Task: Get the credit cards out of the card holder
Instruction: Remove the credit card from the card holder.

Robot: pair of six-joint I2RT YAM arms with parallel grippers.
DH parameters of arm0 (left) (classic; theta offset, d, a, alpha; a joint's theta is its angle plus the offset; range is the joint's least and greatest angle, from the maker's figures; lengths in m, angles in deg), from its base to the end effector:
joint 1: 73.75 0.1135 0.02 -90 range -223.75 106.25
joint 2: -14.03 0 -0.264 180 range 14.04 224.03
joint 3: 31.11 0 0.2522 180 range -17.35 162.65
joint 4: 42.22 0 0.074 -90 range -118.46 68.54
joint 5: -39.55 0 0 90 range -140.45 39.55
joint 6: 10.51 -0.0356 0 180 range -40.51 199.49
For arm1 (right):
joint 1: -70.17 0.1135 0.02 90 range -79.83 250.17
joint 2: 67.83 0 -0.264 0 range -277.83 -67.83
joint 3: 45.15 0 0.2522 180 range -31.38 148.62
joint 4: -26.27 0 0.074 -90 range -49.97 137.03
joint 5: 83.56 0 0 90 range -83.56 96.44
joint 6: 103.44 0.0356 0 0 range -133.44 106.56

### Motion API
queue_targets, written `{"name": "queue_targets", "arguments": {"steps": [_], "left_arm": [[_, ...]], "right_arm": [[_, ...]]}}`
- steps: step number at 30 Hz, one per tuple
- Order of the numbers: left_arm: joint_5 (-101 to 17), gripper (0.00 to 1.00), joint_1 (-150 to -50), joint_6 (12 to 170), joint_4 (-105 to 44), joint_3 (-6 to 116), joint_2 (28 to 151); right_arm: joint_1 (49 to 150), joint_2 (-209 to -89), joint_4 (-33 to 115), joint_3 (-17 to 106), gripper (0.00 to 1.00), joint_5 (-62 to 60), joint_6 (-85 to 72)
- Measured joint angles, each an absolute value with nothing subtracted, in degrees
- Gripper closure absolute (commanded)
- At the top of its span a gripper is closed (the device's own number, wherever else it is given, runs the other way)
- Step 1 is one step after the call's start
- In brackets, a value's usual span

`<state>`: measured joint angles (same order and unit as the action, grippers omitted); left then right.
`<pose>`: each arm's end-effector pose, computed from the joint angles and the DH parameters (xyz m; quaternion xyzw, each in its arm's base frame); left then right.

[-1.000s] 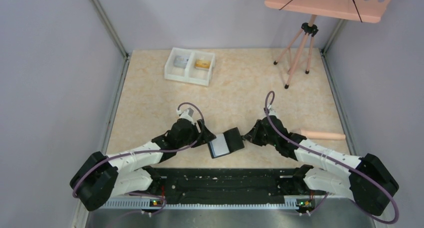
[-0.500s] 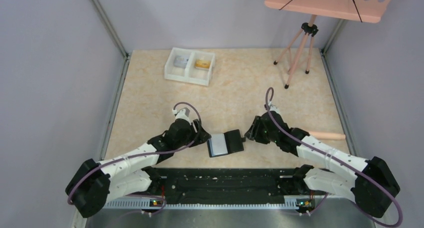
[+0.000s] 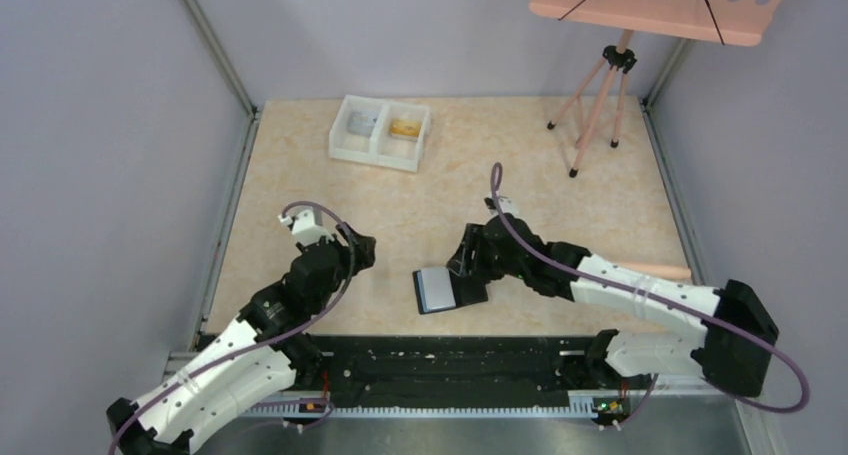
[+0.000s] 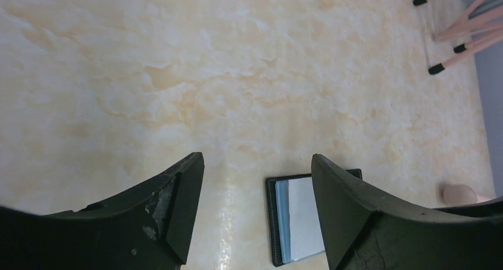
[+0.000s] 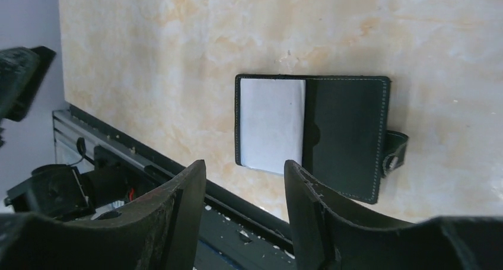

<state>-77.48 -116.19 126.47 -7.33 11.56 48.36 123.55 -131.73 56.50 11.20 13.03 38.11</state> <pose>0.1187 -0.0866 0.2517 -0.1556 0.8215 -0.2184 0.5032 0.1466 0.1904 0.2504 0.0110 0.8968 0.3170 0.3086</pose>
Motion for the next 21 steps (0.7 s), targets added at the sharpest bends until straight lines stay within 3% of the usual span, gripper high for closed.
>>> {"name": "queue_targets", "arguments": {"steps": [3,7,21], "left_arm": [[-81.5,0.28,-116.2,125.7,-4.1,11.8,44.3],[-84.7,0.27,-116.2,124.9,-0.2,12.3,40.4],[-88.6,0.27,-116.2,123.8,6.0,13.6,35.9]], "right_arm": [[126.3,-137.6,55.5,13.1,0.31,13.9,38.5],[129.3,-144.3,55.7,14.6,0.24,16.2,38.9],[135.4,-163.3,63.2,27.6,0.21,25.2,37.9]]}}
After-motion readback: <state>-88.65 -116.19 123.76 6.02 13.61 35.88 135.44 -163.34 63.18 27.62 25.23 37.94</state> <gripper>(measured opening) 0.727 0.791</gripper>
